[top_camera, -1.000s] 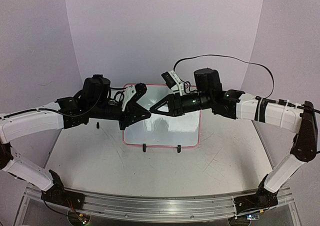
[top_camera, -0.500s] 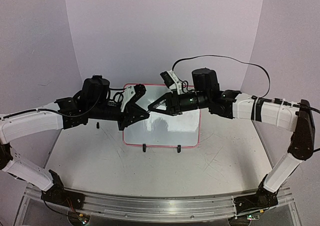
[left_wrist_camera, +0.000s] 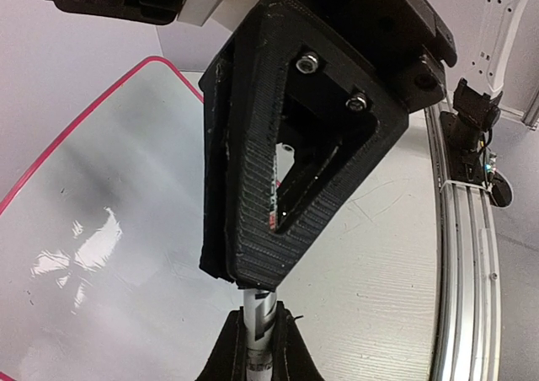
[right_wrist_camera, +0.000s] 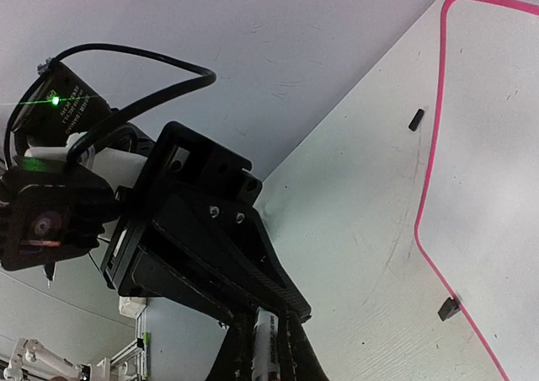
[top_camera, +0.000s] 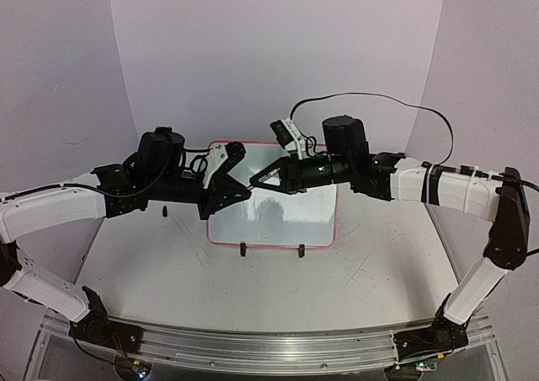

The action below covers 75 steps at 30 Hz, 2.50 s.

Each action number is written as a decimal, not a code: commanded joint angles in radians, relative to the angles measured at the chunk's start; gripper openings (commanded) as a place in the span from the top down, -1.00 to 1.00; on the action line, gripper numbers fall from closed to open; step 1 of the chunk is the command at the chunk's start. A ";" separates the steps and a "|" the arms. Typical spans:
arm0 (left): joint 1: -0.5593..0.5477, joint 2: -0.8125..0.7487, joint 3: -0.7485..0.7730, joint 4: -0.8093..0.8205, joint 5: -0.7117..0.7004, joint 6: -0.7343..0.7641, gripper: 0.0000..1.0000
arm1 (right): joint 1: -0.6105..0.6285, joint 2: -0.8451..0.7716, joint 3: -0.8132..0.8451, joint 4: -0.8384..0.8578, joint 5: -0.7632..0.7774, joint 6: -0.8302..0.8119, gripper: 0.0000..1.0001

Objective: Write a sentence on the whiteboard
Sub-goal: Pass from the left arm to the right, then adjust the whiteboard at the center of the board.

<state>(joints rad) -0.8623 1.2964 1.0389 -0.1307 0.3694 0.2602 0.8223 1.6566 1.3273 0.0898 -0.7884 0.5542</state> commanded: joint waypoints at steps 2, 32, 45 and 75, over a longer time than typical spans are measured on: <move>0.023 -0.037 0.024 0.031 0.006 -0.070 0.45 | 0.005 -0.053 -0.058 0.065 0.080 -0.041 1.00; -0.203 0.172 -0.306 0.186 -0.577 -1.041 -0.35 | 0.006 -0.538 -0.331 0.002 0.897 -0.642 1.00; -0.244 0.460 -0.143 0.138 -0.793 -1.006 -0.26 | 0.005 -0.652 -0.367 0.011 0.922 -0.709 1.00; -0.304 0.735 0.139 0.188 -0.663 -0.845 -0.32 | 0.006 -0.689 -0.390 0.028 0.917 -0.707 1.00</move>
<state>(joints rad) -1.1426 1.9897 1.0934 -0.0124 -0.3780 -0.6168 0.8268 0.9665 0.9306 0.0776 0.1188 -0.1535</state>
